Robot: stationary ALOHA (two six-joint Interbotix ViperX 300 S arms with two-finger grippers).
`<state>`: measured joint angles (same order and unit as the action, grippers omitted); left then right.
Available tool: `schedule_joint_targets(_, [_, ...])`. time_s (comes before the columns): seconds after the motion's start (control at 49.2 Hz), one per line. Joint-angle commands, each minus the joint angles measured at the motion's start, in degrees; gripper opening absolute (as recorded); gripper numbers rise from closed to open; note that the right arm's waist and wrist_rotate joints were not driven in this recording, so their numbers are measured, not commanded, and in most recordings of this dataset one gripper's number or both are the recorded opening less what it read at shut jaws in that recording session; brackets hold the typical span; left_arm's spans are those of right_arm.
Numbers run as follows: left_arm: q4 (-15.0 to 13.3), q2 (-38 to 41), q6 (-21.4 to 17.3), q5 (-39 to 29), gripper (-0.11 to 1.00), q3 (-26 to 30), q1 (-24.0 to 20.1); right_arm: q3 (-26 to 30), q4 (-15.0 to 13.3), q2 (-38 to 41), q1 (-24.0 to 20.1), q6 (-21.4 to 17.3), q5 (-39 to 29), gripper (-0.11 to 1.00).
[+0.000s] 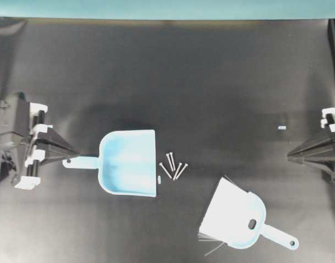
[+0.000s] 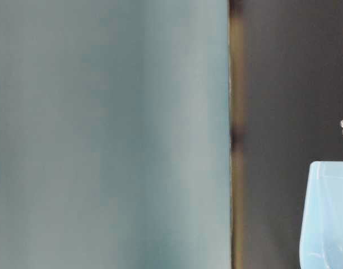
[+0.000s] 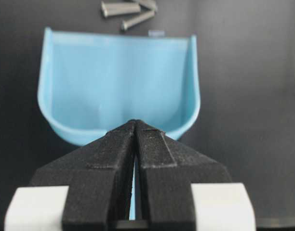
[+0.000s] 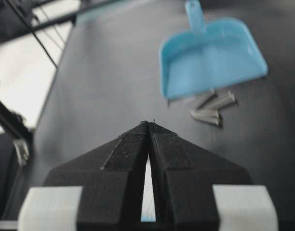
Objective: Hold the dustpan with the left arm, while a human hand uses a hand brush to gather screws into the dustpan.
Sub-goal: 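Move the left gripper toward the light-blue dustpan handle, then close the left gripper on the dustpan handle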
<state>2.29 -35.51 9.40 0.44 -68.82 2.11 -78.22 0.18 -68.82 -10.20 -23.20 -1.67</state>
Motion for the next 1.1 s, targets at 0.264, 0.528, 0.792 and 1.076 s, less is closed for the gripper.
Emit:
schedule_joint_targets(0.264, [0.2,10.3,-1.1,-4.6,0.3,5.0,-0.2,-2.5,0.0,-11.2,0.0,0.1,-11.8,0.0])
schedule_joint_targets(0.528, [0.2,18.3,-2.5,-5.0,0.89,8.0,-1.4,-4.5,0.1,-15.9,0.0,0.0,-11.3,0.0])
schedule_joint_targets(0.792, [0.2,23.6,-2.9,-1.6,0.89,7.3,-2.5,-4.6,0.0,-16.0,0.0,0.1,-11.3,0.0])
schedule_joint_targets(1.076, [0.2,26.8,-3.2,11.6,0.89,2.7,-3.3,-4.7,0.0,-16.0,0.0,0.0,-11.2,0.0])
